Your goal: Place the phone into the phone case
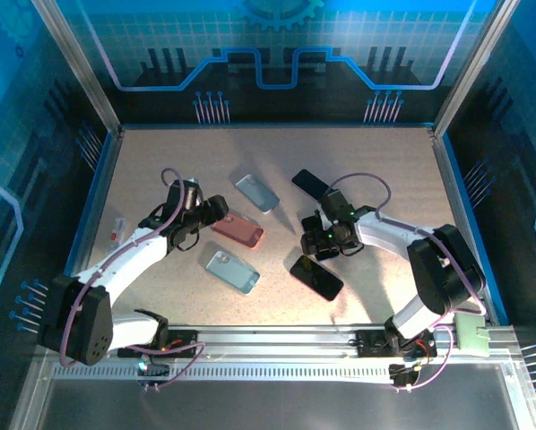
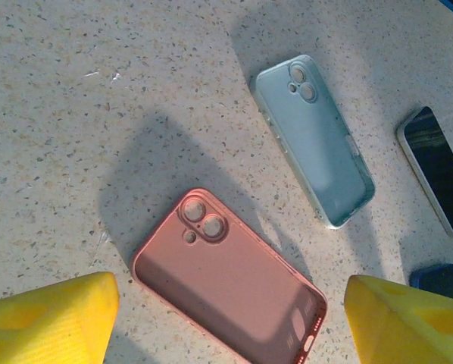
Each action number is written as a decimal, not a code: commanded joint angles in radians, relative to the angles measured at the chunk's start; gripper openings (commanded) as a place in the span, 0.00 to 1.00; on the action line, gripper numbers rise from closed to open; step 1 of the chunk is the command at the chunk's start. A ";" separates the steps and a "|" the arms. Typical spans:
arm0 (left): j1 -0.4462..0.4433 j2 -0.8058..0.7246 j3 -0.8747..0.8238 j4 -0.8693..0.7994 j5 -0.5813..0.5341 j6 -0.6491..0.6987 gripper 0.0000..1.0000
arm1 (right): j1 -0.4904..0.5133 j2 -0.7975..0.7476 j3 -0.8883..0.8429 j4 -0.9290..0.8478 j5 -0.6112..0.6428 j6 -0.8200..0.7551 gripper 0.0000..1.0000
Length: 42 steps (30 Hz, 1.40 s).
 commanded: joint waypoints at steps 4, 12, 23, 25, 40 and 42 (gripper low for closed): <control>-0.008 0.006 0.022 0.001 0.035 -0.006 0.78 | 0.014 0.034 0.068 -0.025 0.085 -0.021 0.96; -0.013 0.023 0.032 -0.011 0.039 0.004 0.75 | 0.030 0.110 0.102 -0.018 0.102 -0.038 0.90; -0.018 0.056 0.052 -0.026 0.049 0.020 0.73 | 0.054 0.164 0.112 -0.025 0.127 -0.030 0.81; -0.018 0.062 0.057 -0.028 0.045 0.021 0.72 | 0.061 0.172 0.112 -0.024 0.142 -0.031 0.81; -0.035 0.098 0.069 -0.038 0.058 0.025 0.70 | 0.088 0.227 0.132 -0.027 0.189 -0.043 0.58; -0.047 0.102 0.071 -0.036 0.063 0.020 0.69 | 0.089 0.203 0.142 -0.032 0.189 -0.061 0.58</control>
